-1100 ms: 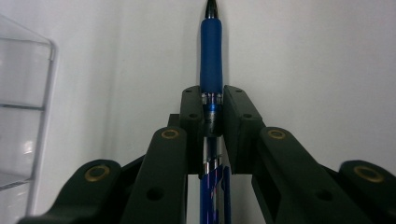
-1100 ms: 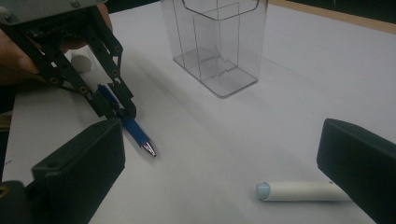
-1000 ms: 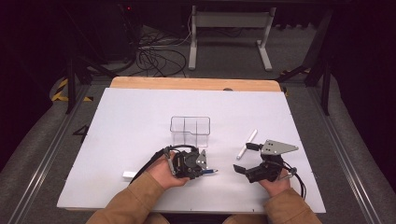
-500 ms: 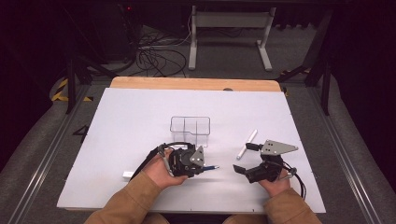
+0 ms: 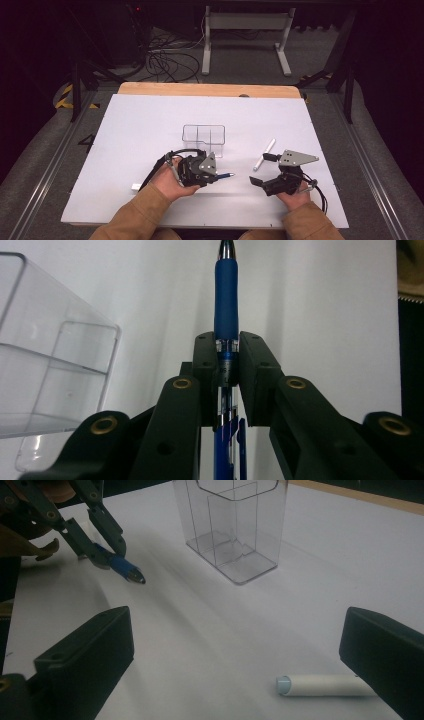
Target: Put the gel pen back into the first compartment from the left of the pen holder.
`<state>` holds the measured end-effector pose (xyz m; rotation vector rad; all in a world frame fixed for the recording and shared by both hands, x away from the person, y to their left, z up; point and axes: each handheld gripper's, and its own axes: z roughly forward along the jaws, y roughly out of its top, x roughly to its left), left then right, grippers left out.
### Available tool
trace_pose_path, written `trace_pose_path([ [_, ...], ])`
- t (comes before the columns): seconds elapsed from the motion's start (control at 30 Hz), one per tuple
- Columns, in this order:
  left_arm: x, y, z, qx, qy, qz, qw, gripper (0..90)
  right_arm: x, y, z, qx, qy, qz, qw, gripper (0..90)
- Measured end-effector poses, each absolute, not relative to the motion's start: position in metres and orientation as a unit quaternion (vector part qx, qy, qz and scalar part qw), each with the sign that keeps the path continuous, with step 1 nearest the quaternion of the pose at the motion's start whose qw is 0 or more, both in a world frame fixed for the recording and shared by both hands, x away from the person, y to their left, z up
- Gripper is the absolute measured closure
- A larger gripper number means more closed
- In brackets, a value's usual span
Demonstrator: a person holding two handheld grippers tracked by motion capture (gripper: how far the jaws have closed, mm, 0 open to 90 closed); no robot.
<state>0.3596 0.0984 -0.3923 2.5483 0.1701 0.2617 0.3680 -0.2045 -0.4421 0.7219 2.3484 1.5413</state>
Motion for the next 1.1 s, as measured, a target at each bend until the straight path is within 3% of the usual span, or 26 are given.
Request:
trace_pose_path([
  [1.1, 0.374, 0.128, -0.360, 0.888, 0.130, 0.132, 0.421, 79.2, 0.368, -0.203, -0.443, 0.246, 0.805, 0.527, 0.119, 1.4],
])
